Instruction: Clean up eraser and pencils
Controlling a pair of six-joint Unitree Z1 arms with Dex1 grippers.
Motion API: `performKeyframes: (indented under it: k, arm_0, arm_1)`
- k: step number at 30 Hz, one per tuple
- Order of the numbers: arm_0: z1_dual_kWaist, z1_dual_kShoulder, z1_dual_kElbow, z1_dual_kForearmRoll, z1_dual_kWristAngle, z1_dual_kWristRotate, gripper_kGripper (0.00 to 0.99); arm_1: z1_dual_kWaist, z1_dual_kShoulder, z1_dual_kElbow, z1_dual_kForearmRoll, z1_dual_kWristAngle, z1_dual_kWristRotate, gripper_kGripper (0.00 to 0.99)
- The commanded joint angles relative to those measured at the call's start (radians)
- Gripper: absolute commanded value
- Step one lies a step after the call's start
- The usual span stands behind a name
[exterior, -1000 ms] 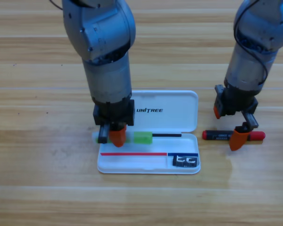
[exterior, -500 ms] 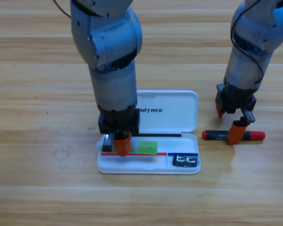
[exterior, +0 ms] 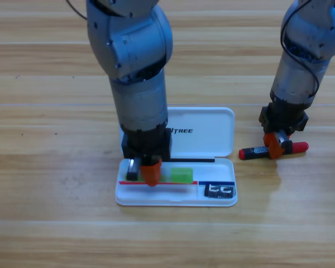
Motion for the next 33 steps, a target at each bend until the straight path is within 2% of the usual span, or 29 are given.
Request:
performKeyframes:
  k: [1,11,17,18,20,21,22,33]
  arm_0:
    - [-0.029,0.074,-0.003,0.010,-0.010,-0.010,0.000]
    - [-0.031,0.092,-0.006,0.010,-0.003,-0.013,0.000]
    - [-0.029,0.086,-0.017,0.014,0.017,-0.030,0.000]
    - [-0.031,0.083,-0.017,0.016,0.020,-0.035,0.100]
    - [-0.029,0.079,-0.014,0.018,0.022,-0.036,0.804]
    - [-0.031,0.077,-0.014,0.018,0.023,-0.038,0.966]
    - [-0.029,0.074,-0.011,0.018,0.022,-0.039,0.990]
    - [-0.029,0.048,-0.002,0.025,0.033,-0.044,0.990]
  arm_1:
    - [-0.023,0.009,0.052,0.013,0.008,0.047,0.000]
    - [0.011,-0.198,0.049,0.128,0.006,0.222,0.000]
    - [0.045,-0.245,0.044,0.194,0.050,0.250,0.000]
    - [0.049,-0.247,0.043,0.199,0.055,0.253,0.000]
    - [0.060,-0.245,0.036,0.205,0.060,0.262,0.000]
    - [0.065,-0.245,0.033,0.203,0.061,0.268,0.000]
    - [0.071,-0.245,0.032,0.205,0.061,0.273,0.000]
    - [0.145,-0.241,-0.033,0.248,0.110,0.317,0.000]
